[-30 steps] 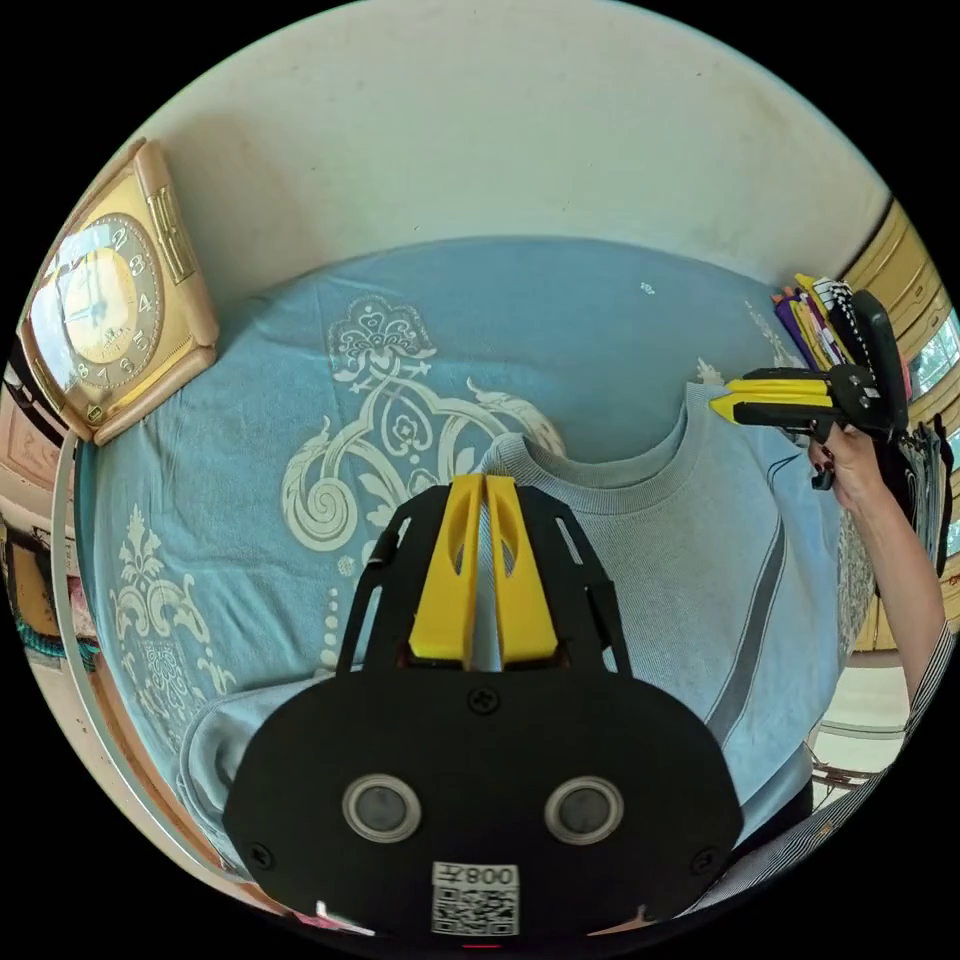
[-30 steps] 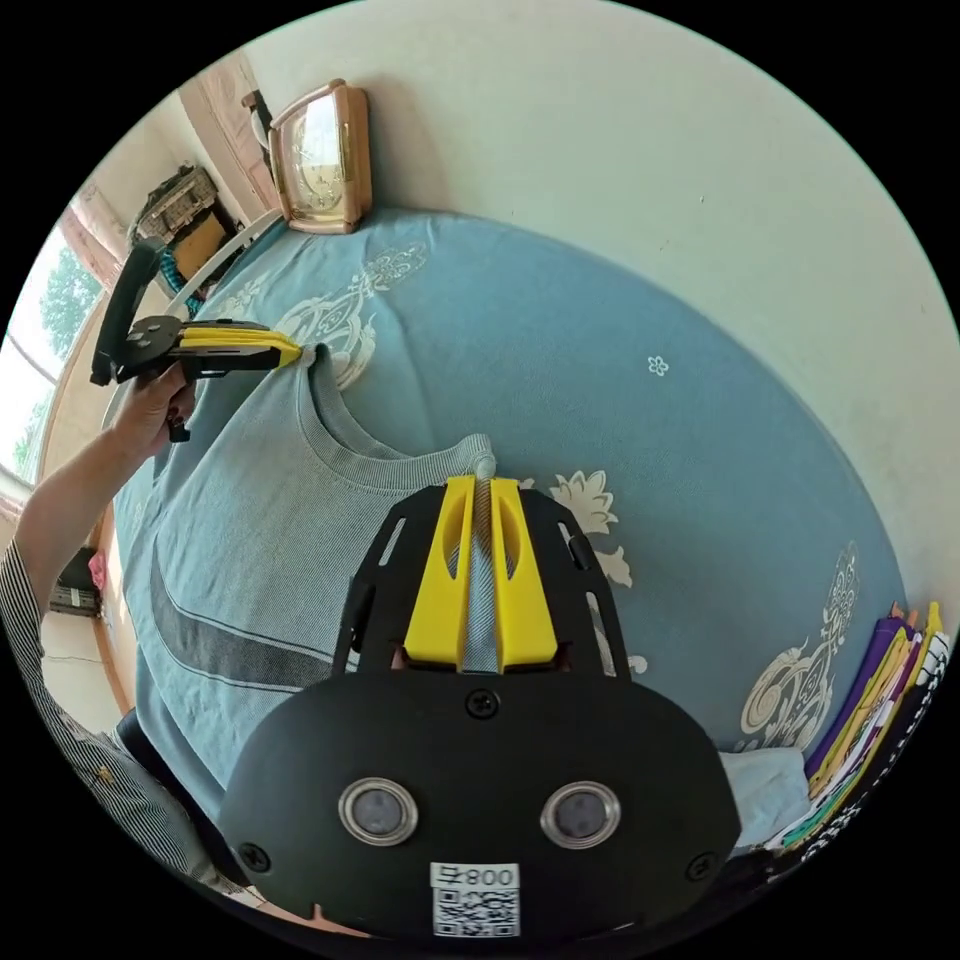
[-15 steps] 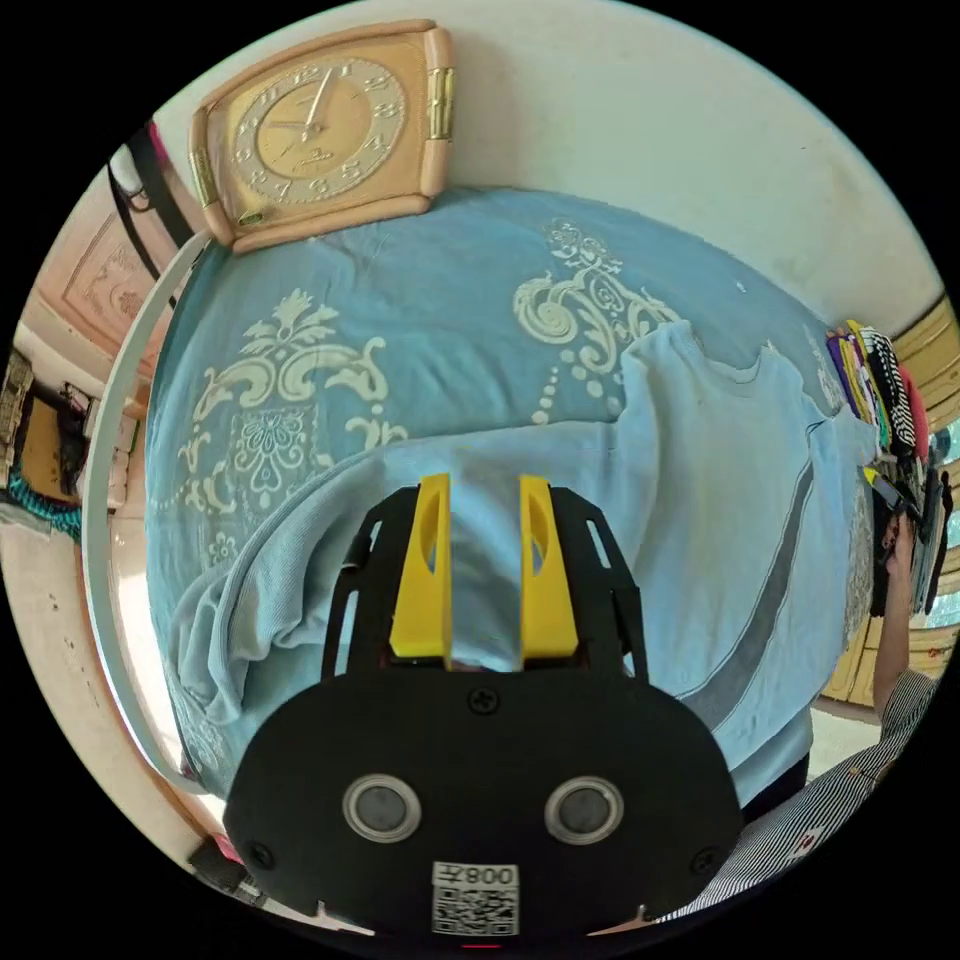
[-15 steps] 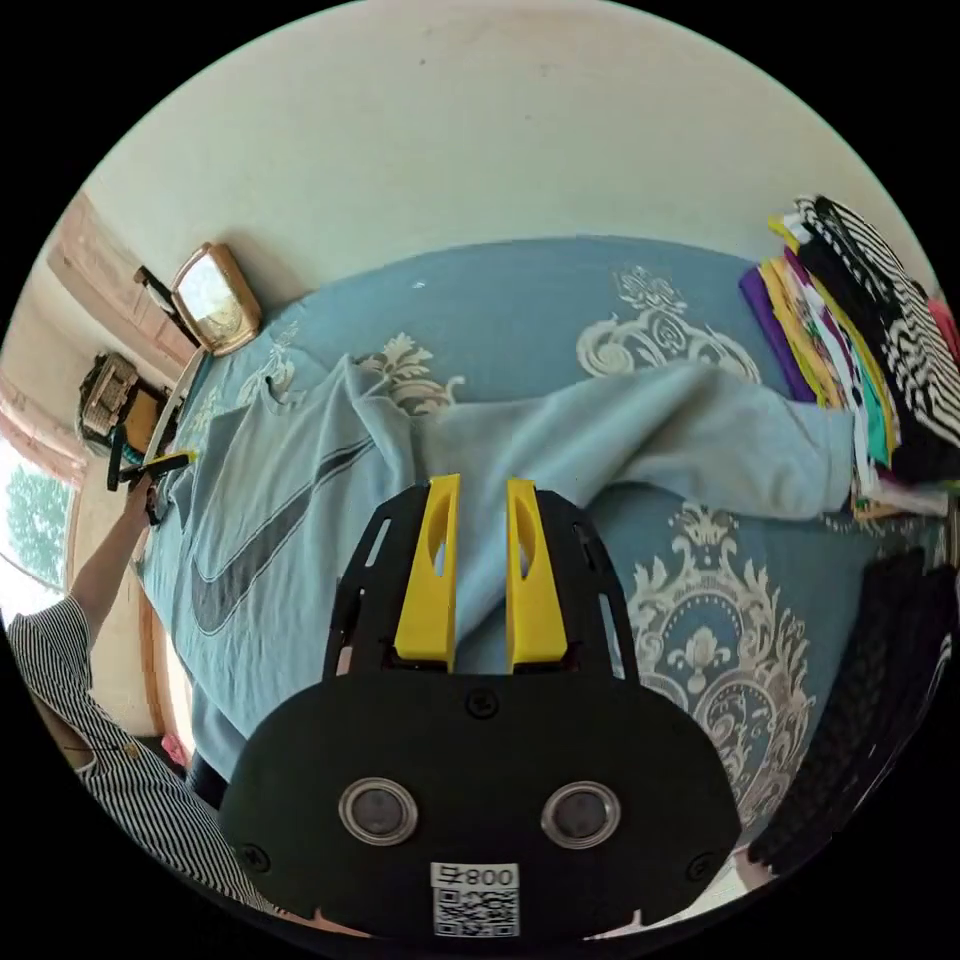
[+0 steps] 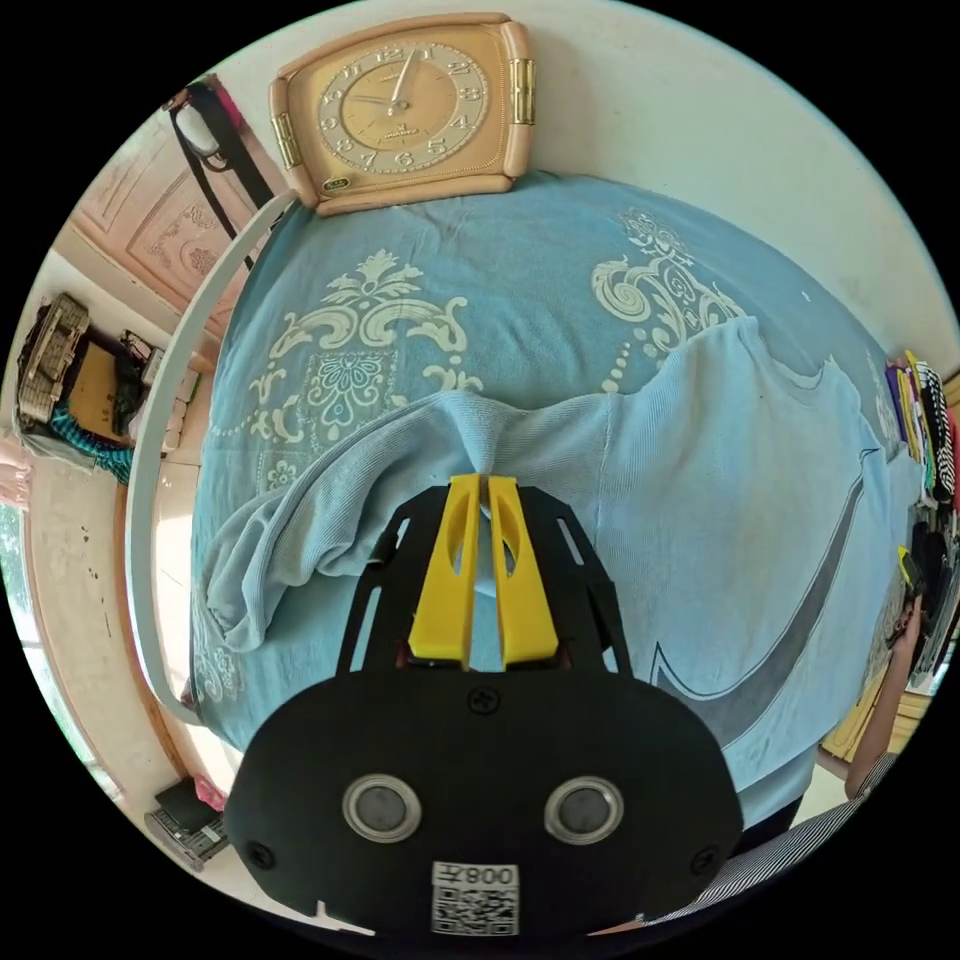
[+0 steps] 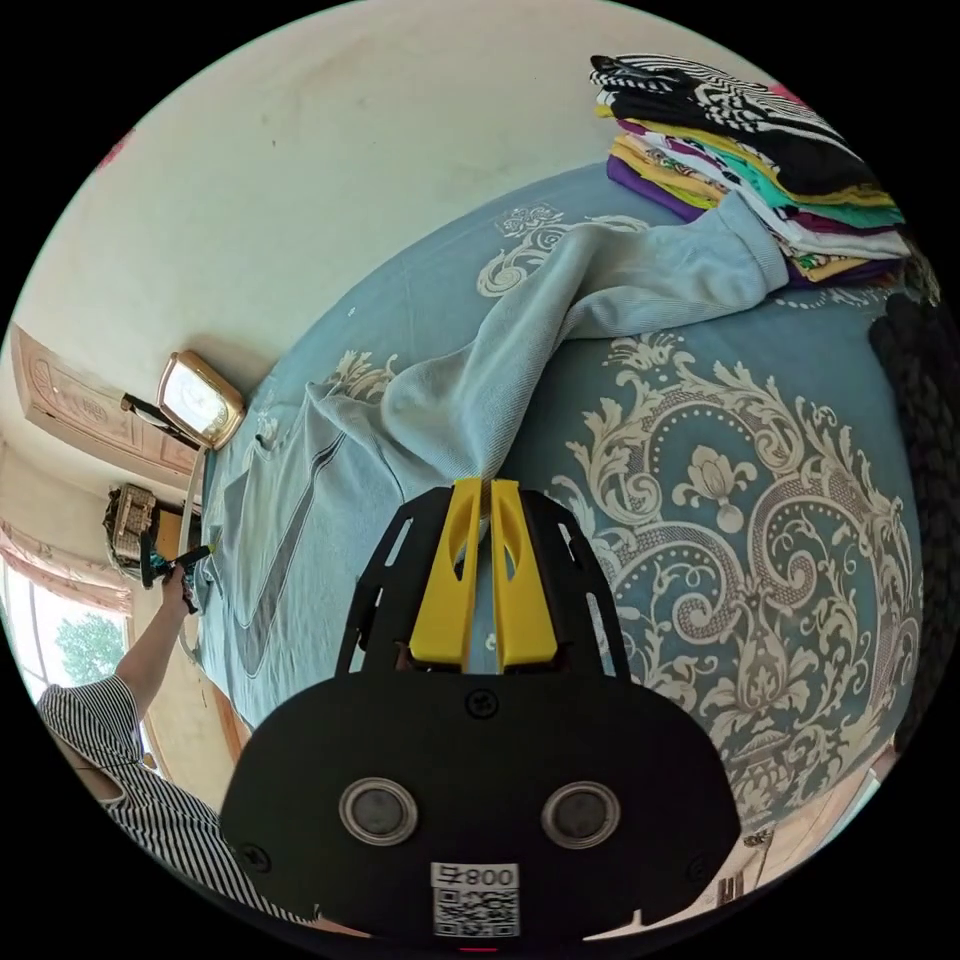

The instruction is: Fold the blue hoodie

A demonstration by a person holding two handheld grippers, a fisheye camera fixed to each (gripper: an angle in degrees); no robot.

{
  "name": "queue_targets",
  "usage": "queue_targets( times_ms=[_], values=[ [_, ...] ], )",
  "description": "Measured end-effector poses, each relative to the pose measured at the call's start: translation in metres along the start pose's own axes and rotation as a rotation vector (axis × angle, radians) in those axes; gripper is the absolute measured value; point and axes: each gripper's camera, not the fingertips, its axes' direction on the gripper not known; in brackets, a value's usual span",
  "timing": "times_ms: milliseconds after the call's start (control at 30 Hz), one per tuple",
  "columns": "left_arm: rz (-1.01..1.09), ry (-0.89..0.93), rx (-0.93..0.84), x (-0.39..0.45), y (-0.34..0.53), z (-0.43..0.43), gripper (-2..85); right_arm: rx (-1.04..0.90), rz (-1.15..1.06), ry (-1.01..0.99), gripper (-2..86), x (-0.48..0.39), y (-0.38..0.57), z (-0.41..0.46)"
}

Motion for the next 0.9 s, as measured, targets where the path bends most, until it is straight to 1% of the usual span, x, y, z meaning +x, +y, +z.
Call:
queue_targets(
  times_ms=[100,200,300,400,433,500,567,600,667,700,767,800,867,900],
  values=[
    [-0.047,0.006,-0.035,-0.008,0.009,0.016,3.0,-0.003,0.041,0.000,1.8,0.020,0.016,0.003],
    [-0.095,0.022,-0.021,-0.009,0.012,0.022,4.6,0.027,0.097,-0.068,1.8,0.036,0.020,-0.001],
    [-0.136,-0.008,0.072,-0.008,0.016,0.008,6.6,0.037,0.088,-0.081,2.0,0.042,0.023,-0.008],
    [-0.146,0.046,0.206,0.004,0.016,-0.013,7.4,0.069,0.105,-0.126,2.2,0.053,0.031,-0.014],
    [-0.118,0.111,0.263,0.015,0.014,-0.021,7.6,0.076,0.111,-0.137,2.2,0.055,0.033,-0.014],
    [-0.044,0.208,0.320,0.042,0.006,-0.028,7.7,0.096,0.121,-0.163,2.3,0.062,0.038,-0.017],
    [0.164,0.384,0.346,0.103,-0.014,-0.031,7.8,0.107,0.117,-0.176,2.4,0.065,0.040,-0.020],
    [0.216,0.422,0.340,0.122,-0.020,-0.031,7.9,0.107,0.118,-0.186,2.5,0.067,0.041,-0.021],
    [0.458,0.577,0.300,0.210,-0.038,-0.025,8.1,0.126,0.119,-0.212,2.7,0.071,0.044,-0.026],
    [0.519,0.604,0.280,0.235,-0.042,-0.023,8.2,0.140,0.118,-0.226,2.9,0.075,0.045,-0.031],
    [0.705,0.704,0.207,0.325,-0.052,-0.007,8.5,0.179,0.115,-0.200,3.1,0.083,0.044,-0.042],
    [0.747,0.723,0.185,0.347,-0.053,-0.003,8.6,0.207,0.124,-0.150,3.5,0.093,0.039,-0.052],
    [0.860,0.757,0.106,0.421,-0.059,0.017,9.3,0.261,0.139,-0.094,4.2,0.113,0.026,-0.068],
    [0.882,0.763,0.084,0.437,-0.061,0.021,9.4,0.289,0.145,-0.048,4.9,0.128,0.012,-0.077]
  ],
)
